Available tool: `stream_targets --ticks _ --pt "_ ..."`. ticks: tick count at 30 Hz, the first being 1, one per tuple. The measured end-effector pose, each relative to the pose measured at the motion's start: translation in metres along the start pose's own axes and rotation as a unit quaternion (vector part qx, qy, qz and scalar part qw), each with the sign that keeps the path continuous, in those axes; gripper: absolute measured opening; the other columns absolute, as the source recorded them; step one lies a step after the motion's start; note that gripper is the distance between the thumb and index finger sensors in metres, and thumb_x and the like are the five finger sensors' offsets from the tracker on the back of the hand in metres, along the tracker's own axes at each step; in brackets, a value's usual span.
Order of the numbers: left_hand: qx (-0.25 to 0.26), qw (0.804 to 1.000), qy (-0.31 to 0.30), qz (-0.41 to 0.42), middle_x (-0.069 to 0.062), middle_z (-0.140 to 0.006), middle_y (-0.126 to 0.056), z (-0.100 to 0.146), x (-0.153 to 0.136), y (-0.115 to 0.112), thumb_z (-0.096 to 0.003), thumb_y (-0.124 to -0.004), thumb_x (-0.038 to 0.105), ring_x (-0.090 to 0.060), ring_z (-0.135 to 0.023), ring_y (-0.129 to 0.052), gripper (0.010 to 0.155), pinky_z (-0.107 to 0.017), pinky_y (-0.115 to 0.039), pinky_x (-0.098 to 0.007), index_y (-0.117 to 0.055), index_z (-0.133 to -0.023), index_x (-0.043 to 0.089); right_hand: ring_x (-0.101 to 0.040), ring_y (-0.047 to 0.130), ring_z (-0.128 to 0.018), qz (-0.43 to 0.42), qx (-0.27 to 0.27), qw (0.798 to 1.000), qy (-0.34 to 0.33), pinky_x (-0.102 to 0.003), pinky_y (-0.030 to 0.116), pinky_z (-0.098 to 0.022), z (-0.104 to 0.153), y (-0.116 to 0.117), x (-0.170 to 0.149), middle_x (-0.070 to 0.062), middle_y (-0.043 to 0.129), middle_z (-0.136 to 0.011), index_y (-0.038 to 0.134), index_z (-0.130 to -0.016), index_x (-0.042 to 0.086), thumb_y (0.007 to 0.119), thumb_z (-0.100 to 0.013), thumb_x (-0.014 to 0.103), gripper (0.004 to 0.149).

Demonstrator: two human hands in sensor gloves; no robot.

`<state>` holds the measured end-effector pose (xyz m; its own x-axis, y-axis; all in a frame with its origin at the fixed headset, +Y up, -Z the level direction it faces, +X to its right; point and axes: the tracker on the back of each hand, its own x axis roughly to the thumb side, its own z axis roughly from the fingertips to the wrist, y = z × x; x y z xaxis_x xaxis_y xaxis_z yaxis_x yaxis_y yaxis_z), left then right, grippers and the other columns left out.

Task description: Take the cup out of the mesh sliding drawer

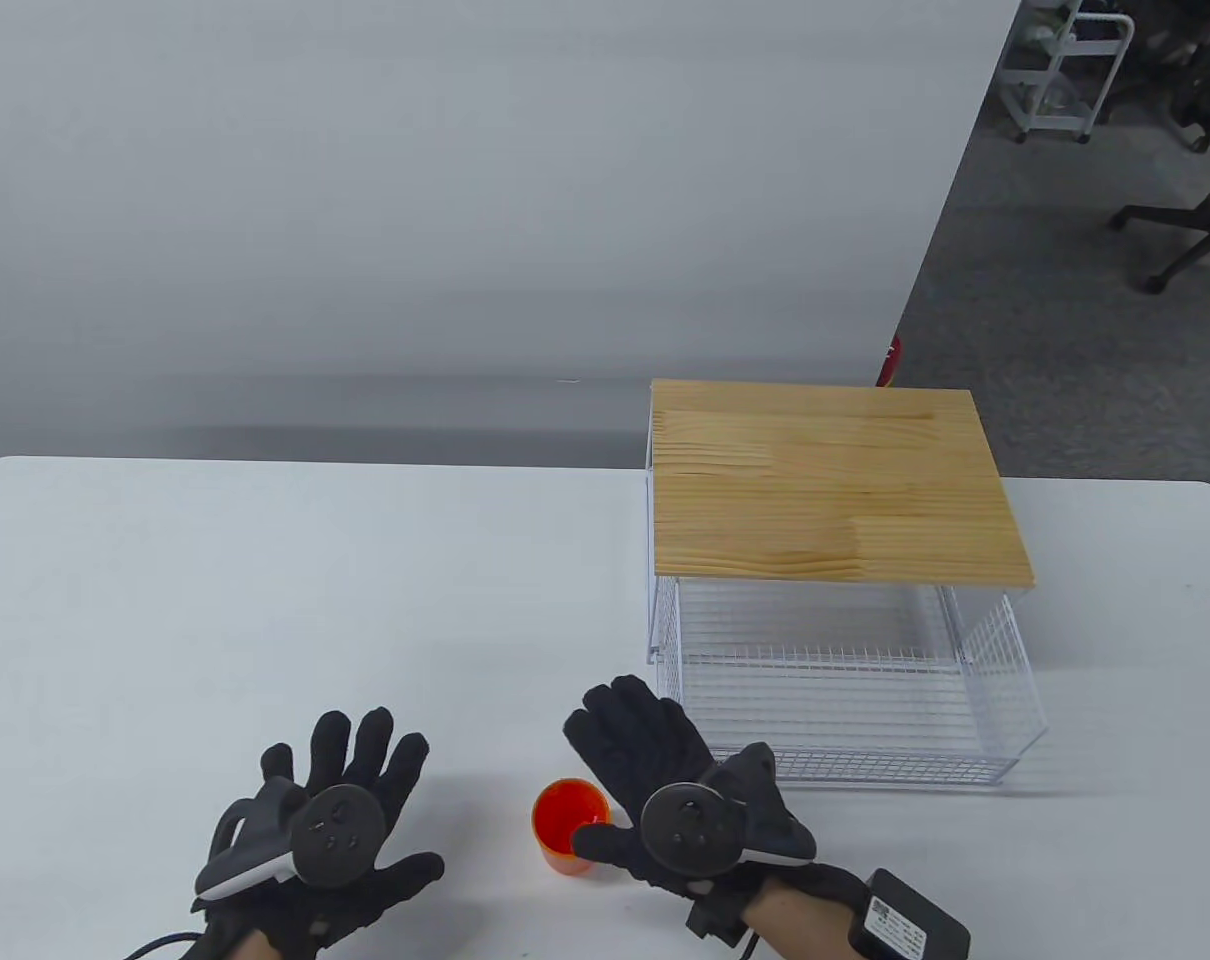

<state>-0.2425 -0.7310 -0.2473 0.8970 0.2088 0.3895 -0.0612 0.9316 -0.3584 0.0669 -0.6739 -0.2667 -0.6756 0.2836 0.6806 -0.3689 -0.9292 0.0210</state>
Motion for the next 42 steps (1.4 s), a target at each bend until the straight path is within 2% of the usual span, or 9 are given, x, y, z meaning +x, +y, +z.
stream_targets --ticks 6,9,13,19,23,28,39,42 --pt "-0.004 1.0 -0.001 -0.001 -0.023 -0.112 0.012 -0.001 0.001 -0.001 -0.0544 -0.054 0.072 -0.061 -0.096 0.011 0.096 -0.051 0.003 -0.083 0.003 -0.111 0.02 -0.061 0.037 -0.106 -0.01 -0.018 0.999 0.033 -0.076 0.044 -0.074 0.005 -0.03 -0.023 -0.032 0.04 -0.118 0.045 -0.111 0.009 0.089 -0.044 0.053 0.091" --pt "-0.006 1.0 0.0 -0.004 -0.023 -0.112 0.012 -0.001 0.001 -0.001 -0.0544 -0.055 0.072 -0.061 -0.096 0.011 0.096 -0.051 0.003 -0.083 0.003 -0.111 0.02 -0.061 0.035 -0.106 0.035 -0.029 0.998 0.038 -0.077 0.043 -0.074 0.01 -0.043 -0.029 -0.031 0.038 -0.119 0.044 -0.111 0.011 0.088 -0.044 0.053 0.091" --pt "-0.006 1.0 0.002 -0.004 -0.023 -0.112 0.012 -0.001 0.001 0.0 -0.0544 -0.055 0.072 -0.062 -0.096 0.011 0.097 -0.051 0.003 -0.083 0.003 -0.111 0.02 -0.061 0.034 -0.107 0.04 -0.031 0.997 0.056 -0.078 0.041 -0.075 0.014 -0.058 -0.04 -0.03 0.037 -0.12 0.043 -0.112 0.011 0.089 -0.044 0.053 0.092" --pt "-0.008 1.0 0.001 -0.004 -0.023 -0.112 0.012 -0.001 0.002 -0.001 -0.0545 -0.054 0.072 -0.062 -0.096 0.011 0.096 -0.051 0.003 -0.083 0.003 -0.111 0.02 -0.059 0.034 -0.109 0.113 0.017 0.983 0.147 -0.079 0.041 -0.076 0.02 -0.071 -0.077 -0.028 0.039 -0.122 0.044 -0.112 0.013 0.092 -0.042 0.05 0.092" --pt "-0.009 1.0 0.0 -0.003 -0.023 -0.112 0.012 -0.002 0.002 -0.001 -0.0545 -0.054 0.072 -0.062 -0.096 0.011 0.096 -0.051 0.002 -0.083 0.003 -0.111 0.019 -0.059 0.037 -0.109 0.081 0.063 0.974 0.201 -0.08 0.043 -0.075 0.024 -0.069 -0.103 -0.029 0.039 -0.121 0.046 -0.111 0.012 0.094 -0.041 0.049 0.092" --pt "-0.011 1.0 -0.002 -0.008 -0.023 -0.112 0.012 -0.003 0.003 -0.001 -0.0544 -0.054 0.072 -0.062 -0.096 0.011 0.096 -0.051 0.002 -0.083 0.004 -0.111 0.019 -0.06 0.039 -0.108 0.081 0.103 0.963 0.237 -0.08 0.045 -0.074 0.028 -0.057 -0.125 -0.029 0.041 -0.121 0.047 -0.111 0.012 0.095 -0.04 0.048 0.092" --pt "-0.013 1.0 -0.001 -0.006 -0.023 -0.112 0.012 -0.003 0.003 -0.001 -0.0544 -0.054 0.072 -0.061 -0.096 0.011 0.096 -0.051 0.002 -0.083 0.003 -0.111 0.02 -0.061 0.046 -0.108 0.081 0.172 0.942 0.276 -0.081 0.05 -0.072 0.031 -0.031 -0.148 -0.03 0.05 -0.12 0.055 -0.109 0.013 0.096 -0.044 0.042 0.083" --pt "-0.013 1.0 -0.002 -0.006 -0.023 -0.112 0.012 -0.003 0.003 -0.001 -0.0545 -0.054 0.072 -0.062 -0.096 0.011 0.096 -0.051 0.002 -0.083 0.003 -0.111 0.02 -0.061 0.049 -0.108 0.12 0.174 0.934 0.287 -0.081 0.05 -0.072 0.032 -0.025 -0.151 -0.03 0.051 -0.12 0.055 -0.109 0.013 0.094 -0.048 0.041 0.078"
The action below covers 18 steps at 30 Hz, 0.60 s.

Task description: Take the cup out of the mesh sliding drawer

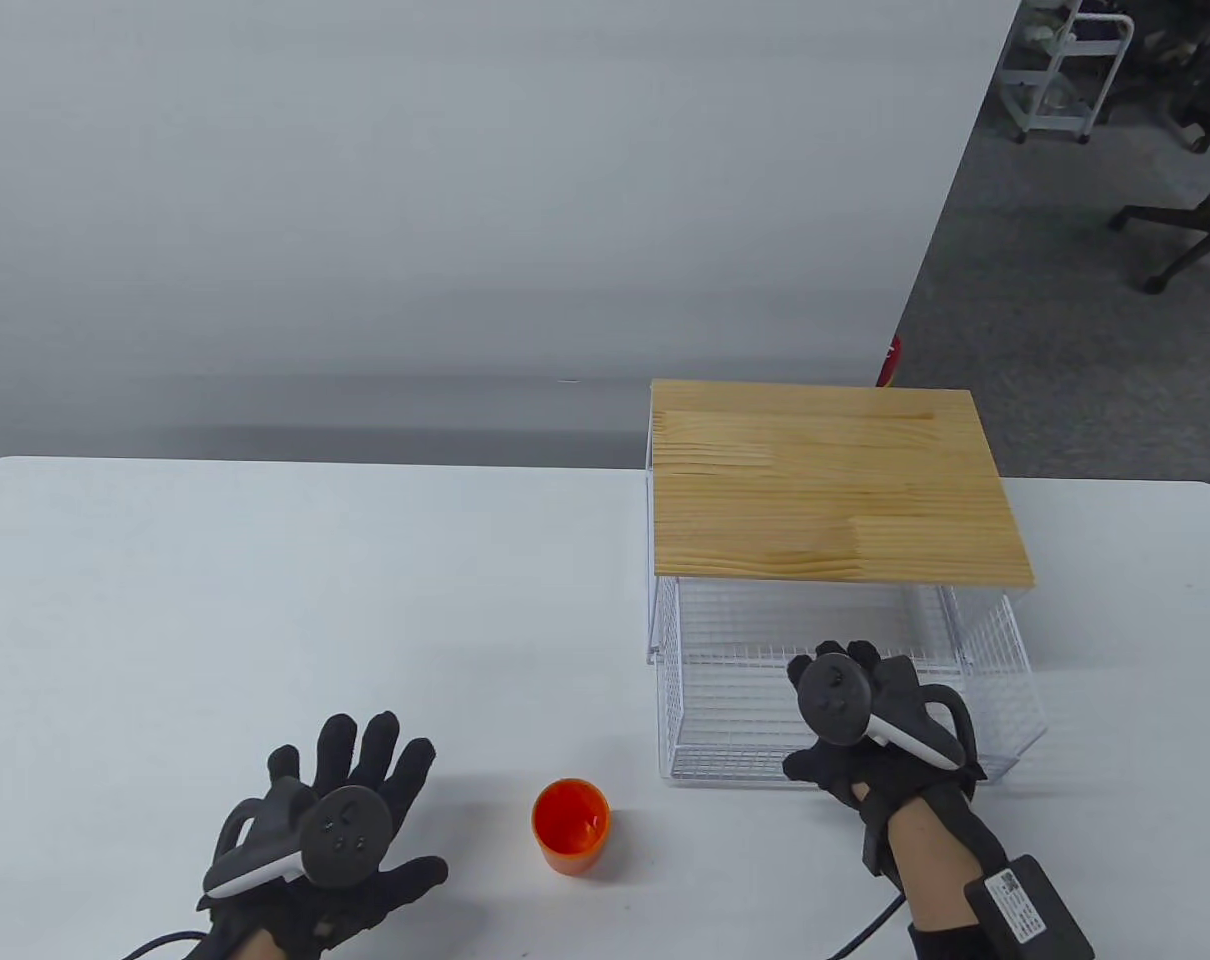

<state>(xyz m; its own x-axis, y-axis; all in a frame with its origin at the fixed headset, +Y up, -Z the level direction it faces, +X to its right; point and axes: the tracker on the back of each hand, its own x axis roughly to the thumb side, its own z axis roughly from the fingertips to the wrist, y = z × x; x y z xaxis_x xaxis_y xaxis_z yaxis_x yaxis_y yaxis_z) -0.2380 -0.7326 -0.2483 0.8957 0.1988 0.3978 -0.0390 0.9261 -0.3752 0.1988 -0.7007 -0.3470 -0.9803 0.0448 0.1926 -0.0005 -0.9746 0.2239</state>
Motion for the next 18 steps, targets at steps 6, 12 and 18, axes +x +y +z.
stream_targets --ticks 6,12,18 --pt "0.0 1.0 0.005 0.0 -0.023 -0.112 0.012 0.0 0.0 0.0 -0.0548 -0.054 0.071 -0.061 -0.096 0.011 0.095 -0.051 0.002 -0.083 0.004 -0.111 0.019 -0.061 0.065 -0.105 0.001 0.037 0.999 0.008 -0.082 0.058 -0.069 -0.007 0.012 -0.005 -0.029 0.063 -0.117 0.061 -0.107 0.013 0.093 -0.053 0.038 0.068" --pt "0.0 1.0 0.004 -0.001 -0.023 -0.112 0.012 0.0 0.0 0.0 -0.0549 -0.054 0.071 -0.062 -0.096 0.011 0.096 -0.052 0.002 -0.083 0.004 -0.111 0.019 -0.055 0.085 -0.098 0.001 0.064 0.998 0.022 -0.08 0.069 -0.064 -0.012 0.021 -0.009 -0.028 0.083 -0.108 0.072 -0.103 0.012 0.094 -0.053 0.033 0.059" --pt "-0.003 1.0 0.004 0.001 -0.023 -0.112 0.012 -0.001 0.0 0.0 -0.0549 -0.054 0.071 -0.061 -0.096 0.011 0.095 -0.052 0.002 -0.083 0.004 -0.111 0.019 -0.043 0.106 -0.087 0.006 0.085 0.996 0.034 -0.074 0.081 -0.059 -0.016 0.027 -0.012 -0.022 0.104 -0.093 0.089 -0.093 0.013 0.094 -0.051 0.029 0.045"
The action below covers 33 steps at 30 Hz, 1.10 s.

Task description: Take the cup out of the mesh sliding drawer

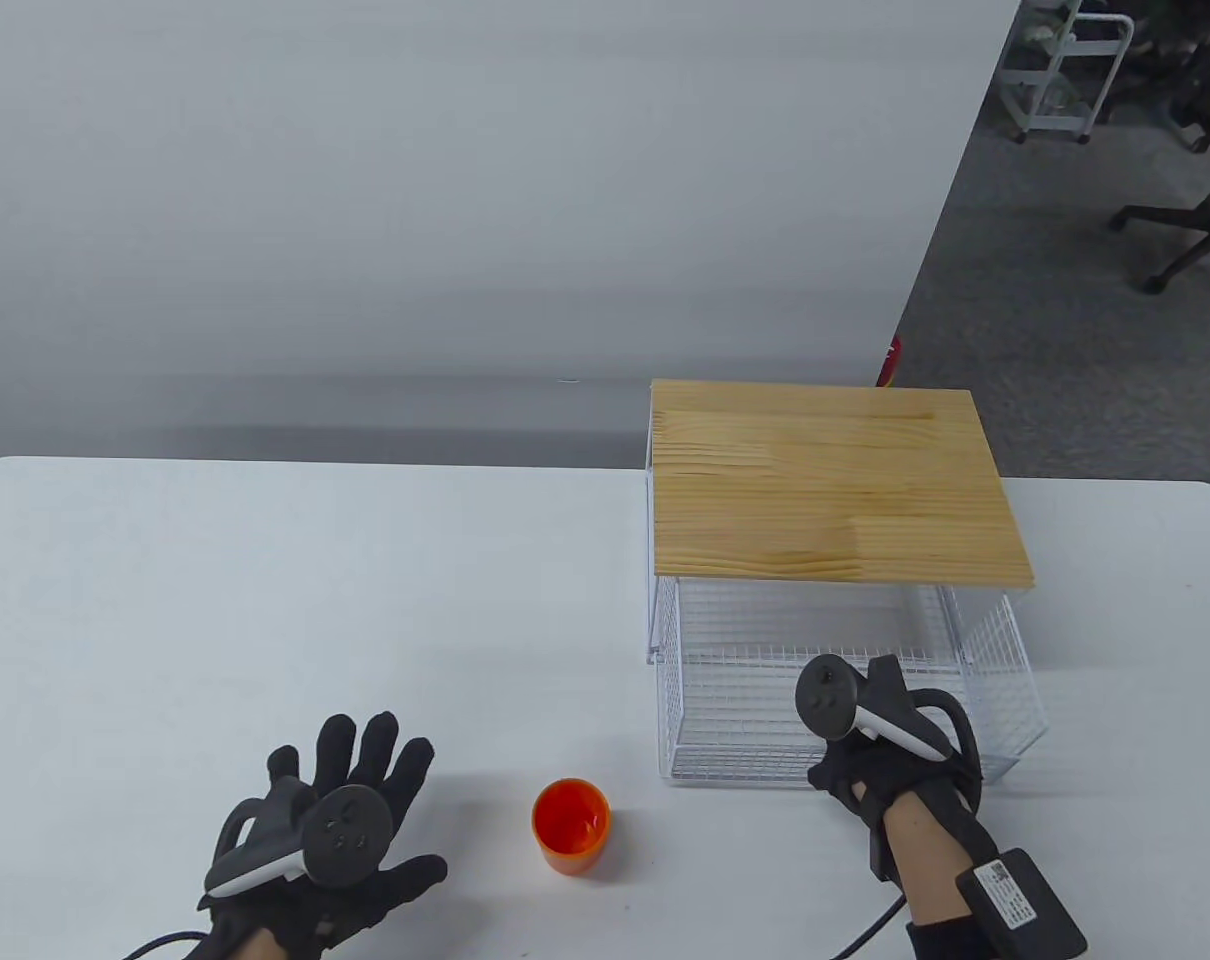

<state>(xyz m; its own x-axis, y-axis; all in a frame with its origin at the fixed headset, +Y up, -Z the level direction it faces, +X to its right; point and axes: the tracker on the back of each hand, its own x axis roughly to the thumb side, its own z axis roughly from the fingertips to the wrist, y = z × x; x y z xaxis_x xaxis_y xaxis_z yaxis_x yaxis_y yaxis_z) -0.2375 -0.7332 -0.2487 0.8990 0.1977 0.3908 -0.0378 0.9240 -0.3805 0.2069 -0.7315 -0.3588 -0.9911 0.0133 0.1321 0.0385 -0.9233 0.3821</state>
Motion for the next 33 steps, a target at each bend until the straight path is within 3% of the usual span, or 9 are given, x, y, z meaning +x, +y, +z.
stream_targets --ticks 10,33 --pt "-0.001 1.0 0.001 0.0 -0.023 -0.112 0.012 0.0 -0.0001 -0.0003 -0.055 -0.054 0.071 -0.062 -0.096 0.011 0.095 -0.052 0.002 -0.083 0.004 -0.111 0.019 -0.032 0.118 -0.073 0.01 -0.011 1.0 -0.008 -0.066 0.096 -0.05 -0.0016 0.0006 0.0014 -0.016 0.116 -0.076 0.105 -0.071 0.021 0.095 -0.05 0.024 0.024" --pt "-0.003 1.0 0.001 0.003 -0.024 -0.112 0.012 -0.0005 -0.0007 -0.0012 -0.0555 -0.054 0.07 -0.062 -0.096 0.011 0.095 -0.052 0.002 -0.083 0.003 -0.111 0.019 -0.029 0.126 -0.064 0.039 -0.051 0.998 -0.016 -0.061 0.105 -0.04 0.0031 -0.0063 0.0036 -0.009 0.122 -0.069 0.109 -0.066 0.031 0.098 -0.048 0.025 0.022"
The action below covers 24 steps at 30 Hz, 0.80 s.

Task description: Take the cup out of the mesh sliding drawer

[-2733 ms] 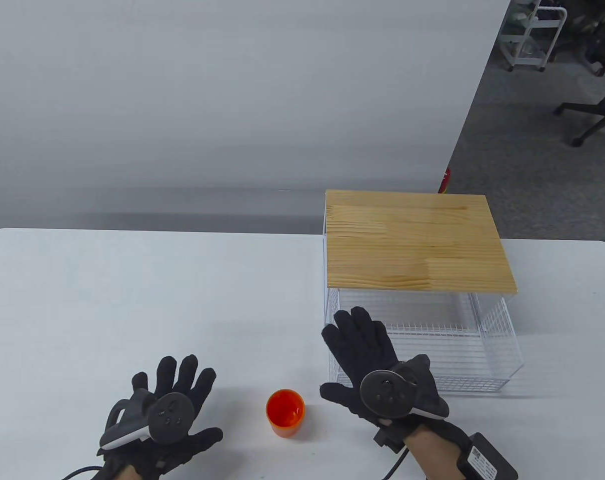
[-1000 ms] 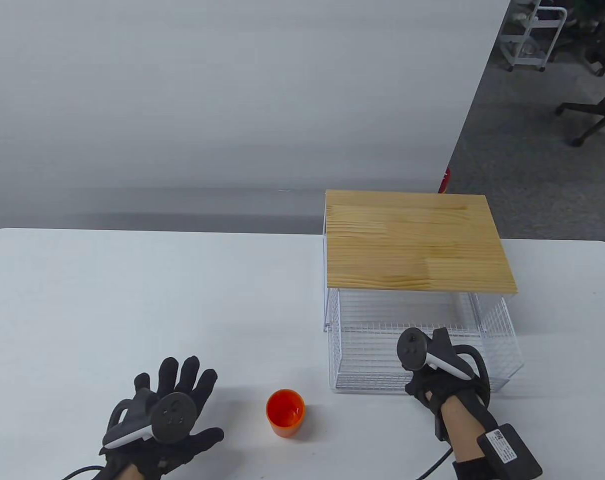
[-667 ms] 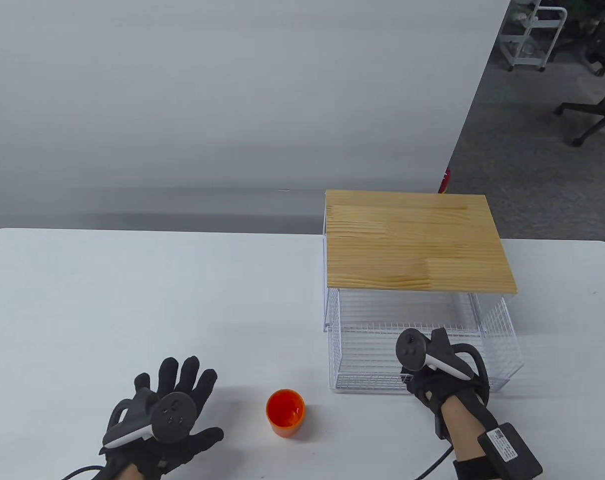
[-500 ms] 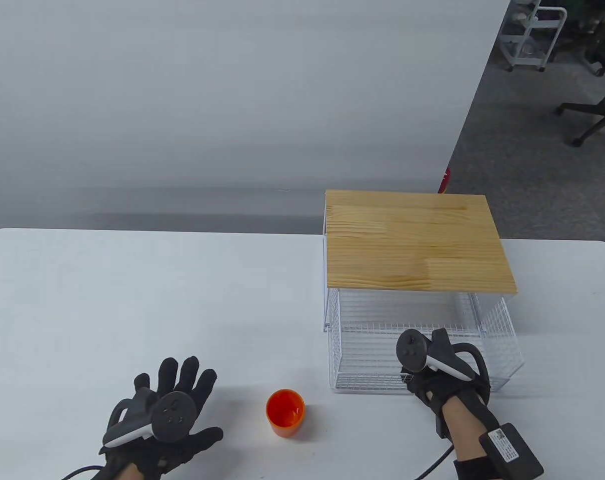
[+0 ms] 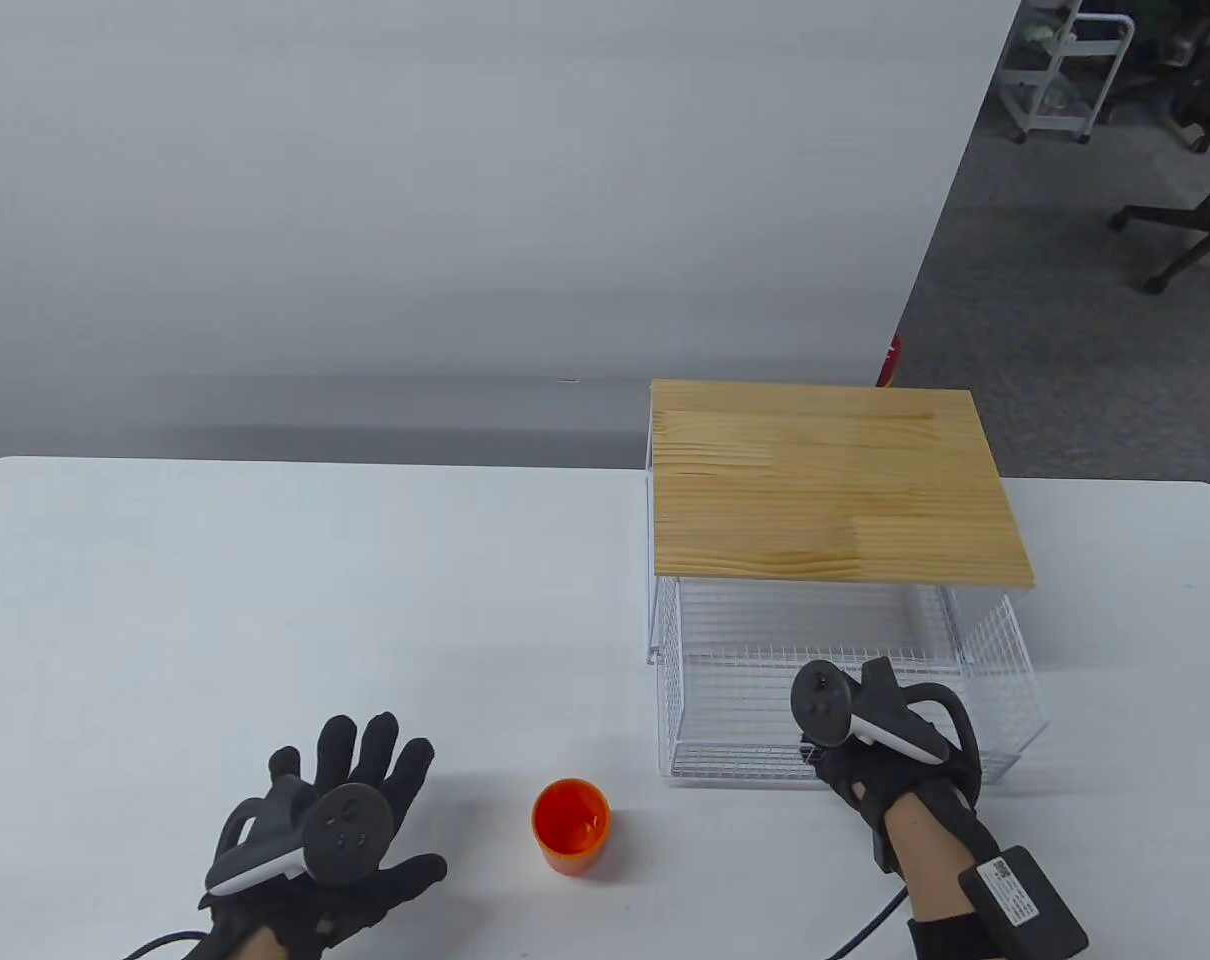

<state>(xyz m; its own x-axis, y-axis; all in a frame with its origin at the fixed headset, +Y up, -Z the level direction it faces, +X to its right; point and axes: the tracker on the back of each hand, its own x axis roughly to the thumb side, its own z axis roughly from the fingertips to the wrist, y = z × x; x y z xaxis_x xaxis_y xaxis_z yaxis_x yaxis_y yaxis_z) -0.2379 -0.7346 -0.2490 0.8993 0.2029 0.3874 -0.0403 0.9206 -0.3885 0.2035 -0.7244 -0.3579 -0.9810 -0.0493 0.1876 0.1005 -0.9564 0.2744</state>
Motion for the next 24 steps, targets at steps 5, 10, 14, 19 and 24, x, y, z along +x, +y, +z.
stream_targets --ticks 5,10,14,19,24 --pt "0.002 1.0 -0.001 -0.002 -0.024 -0.112 0.012 0.0002 0.0004 0.0 -0.0554 -0.054 0.07 -0.062 -0.096 0.011 0.095 -0.052 0.002 -0.083 0.004 -0.111 0.019 -0.03 0.126 -0.064 0.008 -0.012 1.0 0.0 -0.061 0.105 -0.04 0.0012 -0.0017 0.0017 -0.009 0.121 -0.07 0.108 -0.066 0.032 0.097 -0.048 0.024 0.023" --pt "0.003 1.0 0.004 -0.001 -0.024 -0.112 0.012 0.0011 -0.0009 0.0007 -0.0555 -0.054 0.07 -0.061 -0.096 0.011 0.095 -0.052 0.001 -0.083 0.004 -0.111 0.019 -0.029 0.126 -0.063 0.019 -0.027 0.999 -0.004 -0.059 0.106 -0.04 0.0017 -0.0021 0.0046 -0.008 0.121 -0.069 0.107 -0.067 0.033 0.097 -0.047 0.024 0.025" --pt "0.005 1.0 0.004 -0.001 -0.023 -0.112 0.012 0.0014 -0.0016 0.001 -0.0556 -0.054 0.07 -0.061 -0.096 0.011 0.095 -0.052 0.002 -0.083 0.004 -0.111 0.019 -0.029 0.126 -0.063 0.024 -0.036 0.999 -0.001 -0.058 0.106 -0.04 0.0017 -0.0022 0.0046 -0.007 0.121 -0.069 0.107 -0.067 0.033 0.096 -0.047 0.024 0.025" --pt "0.003 1.0 0.003 -0.001 -0.024 -0.112 0.012 0.0008 -0.0011 0.0006 -0.0554 -0.054 0.07 -0.062 -0.096 0.011 0.095 -0.052 0.001 -0.083 0.004 -0.111 0.019 -0.029 0.126 -0.063 0.032 -0.051 0.998 0.005 -0.058 0.105 -0.041 0.0026 -0.0035 0.0057 -0.006 0.121 -0.07 0.106 -0.068 0.034 0.095 -0.046 0.024 0.026" --pt "0.003 1.0 0.002 -0.002 -0.024 -0.112 0.012 0.0005 -0.0005 0.0003 -0.0554 -0.054 0.07 -0.062 -0.096 0.011 0.095 -0.052 0.001 -0.083 0.004 -0.111 0.019 -0.029 0.125 -0.063 0.04 -0.069 0.997 0.008 -0.057 0.105 -0.041 0.0031 -0.0037 0.0066 -0.006 0.121 -0.07 0.105 -0.069 0.034 0.095 -0.046 0.024 0.027"
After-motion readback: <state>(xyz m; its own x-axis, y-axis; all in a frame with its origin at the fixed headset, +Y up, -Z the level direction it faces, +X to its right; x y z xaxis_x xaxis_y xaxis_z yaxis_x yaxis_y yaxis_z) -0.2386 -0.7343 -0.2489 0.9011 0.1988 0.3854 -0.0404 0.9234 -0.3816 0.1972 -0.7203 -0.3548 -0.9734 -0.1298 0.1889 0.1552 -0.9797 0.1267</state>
